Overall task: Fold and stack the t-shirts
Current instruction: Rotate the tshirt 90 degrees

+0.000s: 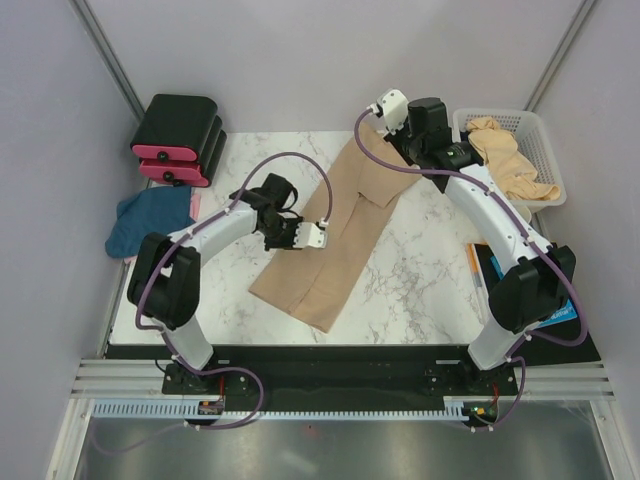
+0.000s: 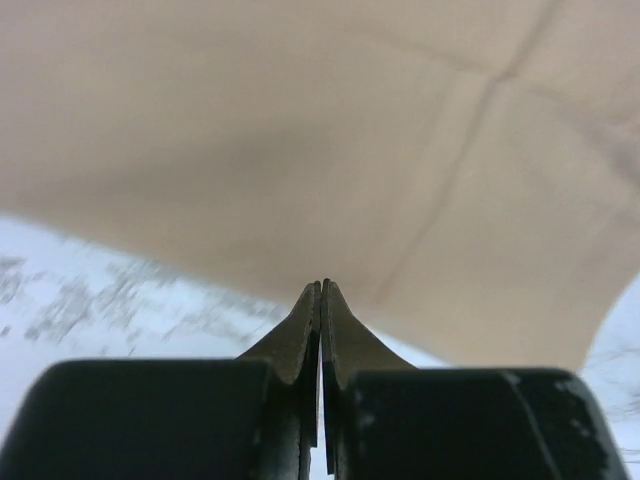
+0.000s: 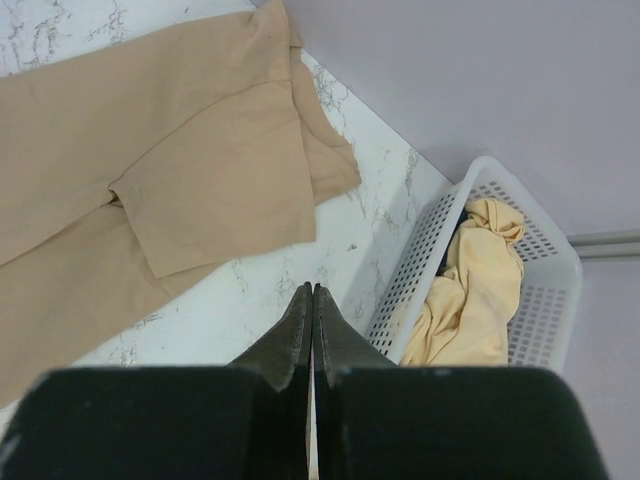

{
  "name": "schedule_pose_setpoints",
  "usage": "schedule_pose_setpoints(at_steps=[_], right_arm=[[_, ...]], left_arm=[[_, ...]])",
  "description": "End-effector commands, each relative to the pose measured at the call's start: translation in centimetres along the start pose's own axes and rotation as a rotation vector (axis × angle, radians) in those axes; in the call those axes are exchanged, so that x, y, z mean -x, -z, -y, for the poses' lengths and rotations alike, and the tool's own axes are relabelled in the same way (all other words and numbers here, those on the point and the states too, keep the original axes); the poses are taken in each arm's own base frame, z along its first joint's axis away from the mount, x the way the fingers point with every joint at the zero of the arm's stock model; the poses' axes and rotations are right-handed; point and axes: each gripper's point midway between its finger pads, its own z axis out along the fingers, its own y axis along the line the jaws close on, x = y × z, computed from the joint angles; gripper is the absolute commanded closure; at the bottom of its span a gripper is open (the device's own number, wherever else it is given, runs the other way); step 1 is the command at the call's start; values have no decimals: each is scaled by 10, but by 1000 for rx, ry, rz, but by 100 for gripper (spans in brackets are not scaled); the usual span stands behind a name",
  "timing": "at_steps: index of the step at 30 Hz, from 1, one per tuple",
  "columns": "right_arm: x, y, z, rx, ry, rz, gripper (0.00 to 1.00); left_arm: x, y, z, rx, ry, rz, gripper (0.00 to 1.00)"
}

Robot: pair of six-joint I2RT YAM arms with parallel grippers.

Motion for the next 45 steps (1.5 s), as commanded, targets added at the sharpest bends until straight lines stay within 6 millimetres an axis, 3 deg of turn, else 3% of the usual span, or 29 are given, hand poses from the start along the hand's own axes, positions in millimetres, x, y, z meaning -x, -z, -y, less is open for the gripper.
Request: schedule_pose_setpoints(at_steps=[1,5,8,18,24,30,36,39,45], right_arm=[[10,12,-1,12,-24,41,99],[9,8,-3,17,-29,40,99],[7,1,-7,27,-36,37,99],[0,-6,-16,53,-32,19,100],[0,-3,-13,46,-17,19,100],[-4,2,-13,50,5,9,100],[-10,7,-16,60,1,-4,100],[-13,11,-17,63,-5,-13,100],[-27,12,-22,68,-6,-49,100]], left_arm=[[-24,13,-36,137,33,-65,98],[-52,18,-50,172,60,-115,98],[-73,4,-31,106,8,-172,98],[-85,-21,-10,6,-51,-200,98],[-66,-34,16,-82,-127,-152,98],[-29,-40,43,-173,-227,-78,98],[-12,-51,65,-261,-276,-36,98],[0,-56,67,-274,-283,-7,98],[48,-65,61,-281,-270,97,98]])
